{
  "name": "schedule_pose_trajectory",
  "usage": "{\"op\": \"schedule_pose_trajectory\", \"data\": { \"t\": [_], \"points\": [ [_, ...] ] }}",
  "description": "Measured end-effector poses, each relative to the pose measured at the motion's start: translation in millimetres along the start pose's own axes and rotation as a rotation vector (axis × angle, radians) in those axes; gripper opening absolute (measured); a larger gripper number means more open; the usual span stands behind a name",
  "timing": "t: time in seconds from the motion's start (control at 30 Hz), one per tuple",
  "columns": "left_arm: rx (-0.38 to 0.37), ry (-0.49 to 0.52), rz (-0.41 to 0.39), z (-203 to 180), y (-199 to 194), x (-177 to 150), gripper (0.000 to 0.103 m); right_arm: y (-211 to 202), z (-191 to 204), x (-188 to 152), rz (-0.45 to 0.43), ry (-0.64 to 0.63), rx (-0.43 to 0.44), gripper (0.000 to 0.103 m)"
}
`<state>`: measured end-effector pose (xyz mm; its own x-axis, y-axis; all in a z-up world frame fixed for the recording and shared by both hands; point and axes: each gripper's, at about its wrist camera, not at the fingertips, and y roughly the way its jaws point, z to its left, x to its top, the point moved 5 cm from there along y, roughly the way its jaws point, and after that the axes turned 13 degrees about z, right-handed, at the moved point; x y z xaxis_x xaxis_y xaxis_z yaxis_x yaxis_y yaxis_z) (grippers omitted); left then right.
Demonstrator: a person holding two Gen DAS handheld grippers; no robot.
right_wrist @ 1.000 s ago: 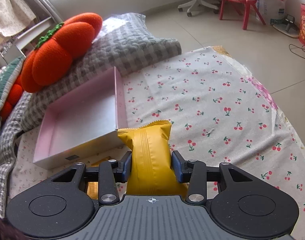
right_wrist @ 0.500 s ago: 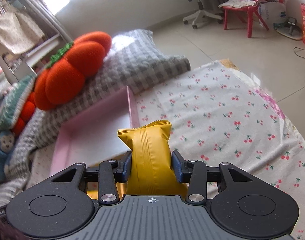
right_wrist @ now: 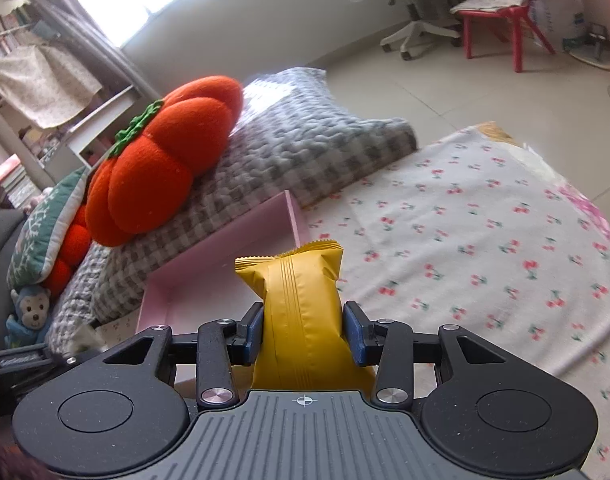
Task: Organize snacks
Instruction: 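Carry both snacks over the pink box and open both grippers to drop them, then move both grippers back over the snack pile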
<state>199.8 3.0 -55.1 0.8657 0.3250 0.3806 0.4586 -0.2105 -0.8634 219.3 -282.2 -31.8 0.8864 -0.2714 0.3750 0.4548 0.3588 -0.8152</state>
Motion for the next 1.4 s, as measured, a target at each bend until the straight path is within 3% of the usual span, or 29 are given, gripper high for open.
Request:
{"op": "schedule_pose_trajectory", "data": {
  "t": [0.17, 0.3, 0.47, 0.57, 0.6, 0.67, 0.73, 0.83, 0.93, 1.07, 1.13, 1.2, 1.23, 1.3, 1.4],
  "points": [
    [-0.059, 0.019, 0.028, 3, 20, 9, 0.03, 23, 15, 11, 0.049, -0.007, 0.048, 0.041],
    [-0.031, 0.051, 0.018, 2, 28, 13, 0.03, 43, 27, 15, 0.094, -0.019, 0.052, 0.041],
    [-0.047, 0.058, 0.01, 2, 34, 18, 0.03, 54, 43, 18, 0.086, -0.044, 0.031, 0.042],
    [-0.067, 0.076, -0.022, -1, 33, 23, 0.039, 57, 49, 24, 0.046, -0.044, 0.041, 0.045],
    [-0.068, 0.083, -0.038, -2, 32, 25, 0.046, 58, 49, 27, 0.038, -0.04, 0.037, 0.055],
    [-0.054, 0.107, -0.06, -3, 29, 27, 0.06, 58, 49, 30, 0.023, -0.027, 0.011, 0.066],
    [-0.027, 0.112, -0.07, -1, 24, 28, 0.06, 55, 47, 31, 0.017, -0.029, 0.007, 0.069],
    [-0.057, 0.09, -0.068, 5, 13, 32, 0.061, 49, 41, 32, 0.02, -0.002, 0.016, 0.069],
    [-0.073, 0.046, -0.058, 11, 3, 33, 0.062, 41, 36, 32, 0.029, 0.047, 0.04, 0.076],
    [-0.069, 0.017, -0.047, 11, -13, 26, 0.07, 24, 38, 26, 0.047, 0.056, 0.079, 0.078],
    [-0.07, 0.004, -0.044, 12, -22, 20, 0.074, 10, 41, 23, 0.027, 0.034, 0.075, 0.085],
    [-0.044, 0.007, -0.043, 13, -26, 15, 0.088, -9, 43, 17, -0.013, 0.009, 0.056, 0.097],
    [-0.019, 0.014, -0.038, 15, -25, 13, 0.09, -16, 42, 13, -0.032, 0.001, 0.045, 0.1],
    [0.033, 0.005, -0.022, 23, -20, 7, 0.086, -20, 38, 5, -0.042, -0.033, 0.014, 0.103],
    [0.116, -0.014, 0.024, 34, -15, -8, 0.081, -1, 23, -6, 0.054, -0.054, -0.101, 0.103]
  ]
}}
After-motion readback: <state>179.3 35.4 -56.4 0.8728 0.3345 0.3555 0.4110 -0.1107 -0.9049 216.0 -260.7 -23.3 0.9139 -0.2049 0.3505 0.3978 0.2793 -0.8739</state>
